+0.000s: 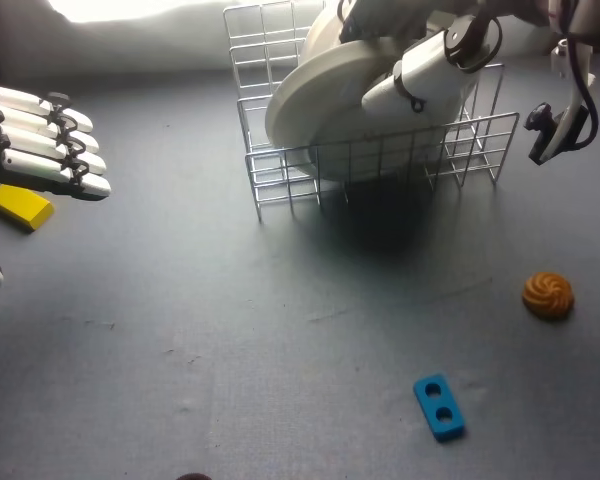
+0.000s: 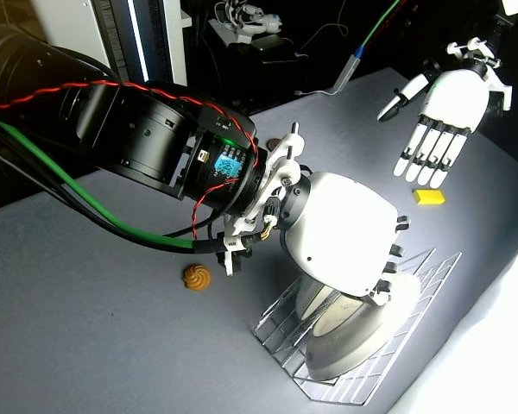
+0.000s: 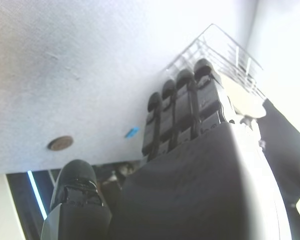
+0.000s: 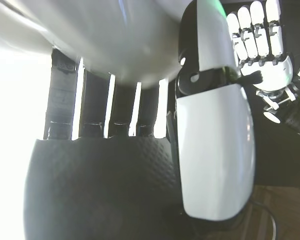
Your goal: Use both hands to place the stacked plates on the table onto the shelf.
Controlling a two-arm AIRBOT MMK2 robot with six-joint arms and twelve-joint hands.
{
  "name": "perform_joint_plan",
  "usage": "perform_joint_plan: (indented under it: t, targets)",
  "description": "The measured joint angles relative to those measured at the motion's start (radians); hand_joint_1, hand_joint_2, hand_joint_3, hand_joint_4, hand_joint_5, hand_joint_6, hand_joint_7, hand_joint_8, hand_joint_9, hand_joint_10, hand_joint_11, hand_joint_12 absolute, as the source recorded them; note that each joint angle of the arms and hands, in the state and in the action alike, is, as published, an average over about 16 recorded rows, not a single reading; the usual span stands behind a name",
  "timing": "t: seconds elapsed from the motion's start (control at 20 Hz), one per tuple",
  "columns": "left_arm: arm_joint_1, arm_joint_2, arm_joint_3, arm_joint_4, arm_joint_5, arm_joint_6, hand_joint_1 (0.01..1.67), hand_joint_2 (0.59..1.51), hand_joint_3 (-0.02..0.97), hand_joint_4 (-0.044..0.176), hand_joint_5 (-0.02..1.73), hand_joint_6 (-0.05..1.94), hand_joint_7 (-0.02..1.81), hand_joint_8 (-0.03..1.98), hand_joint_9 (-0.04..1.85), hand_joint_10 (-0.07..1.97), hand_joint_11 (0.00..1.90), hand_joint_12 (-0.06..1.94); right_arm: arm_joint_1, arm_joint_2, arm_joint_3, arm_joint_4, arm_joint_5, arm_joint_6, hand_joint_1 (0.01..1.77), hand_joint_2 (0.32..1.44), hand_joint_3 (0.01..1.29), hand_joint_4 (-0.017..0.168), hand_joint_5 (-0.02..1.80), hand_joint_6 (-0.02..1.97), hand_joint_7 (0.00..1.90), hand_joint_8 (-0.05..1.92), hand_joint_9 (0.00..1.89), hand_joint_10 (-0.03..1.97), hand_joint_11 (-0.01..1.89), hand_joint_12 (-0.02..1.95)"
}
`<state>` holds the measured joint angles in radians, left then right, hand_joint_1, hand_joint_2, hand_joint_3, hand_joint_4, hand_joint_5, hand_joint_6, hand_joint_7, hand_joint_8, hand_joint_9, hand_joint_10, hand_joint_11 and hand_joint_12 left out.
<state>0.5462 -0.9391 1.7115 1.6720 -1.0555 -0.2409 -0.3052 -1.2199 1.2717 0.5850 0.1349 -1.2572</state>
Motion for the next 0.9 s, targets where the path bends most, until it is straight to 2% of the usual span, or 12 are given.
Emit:
perform_joint_plan:
  t: [0.4, 0.6, 0.9]
  targets:
    - [-0.001, 0.000, 0.000, 0.000, 0.000, 0.000, 0.02, 1.153, 0.019, 0.000, 0.12, 0.02, 0.12, 0.01, 0.09, 0.01, 0.02, 0.10, 0.027, 0.048, -0.051, -0.021, 0.007, -0.004, 1.10, 0.99, 0.01, -0.003, 0.83, 0.06, 0.90, 0.02, 0.93, 0.02, 0.52, 1.14]
    - [-0.001, 0.000, 0.000, 0.000, -0.003, -0.003, 0.02, 1.153, 0.019, 0.000, 0.12, 0.02, 0.12, 0.01, 0.09, 0.01, 0.02, 0.10, 0.047, 0.114, -0.119, -0.055, 0.009, -0.016, 1.08, 0.99, 0.01, -0.003, 0.80, 0.04, 0.85, 0.02, 0.88, 0.02, 0.47, 1.13]
    - [-0.004, 0.001, -0.002, -0.006, -0.012, -0.015, 0.02, 1.152, 0.018, 0.000, 0.12, 0.02, 0.12, 0.01, 0.09, 0.01, 0.02, 0.10, 0.060, 0.267, -0.266, -0.103, 0.026, -0.051, 1.05, 0.99, 0.01, -0.003, 0.77, 0.03, 0.81, 0.02, 0.84, 0.02, 0.41, 1.12]
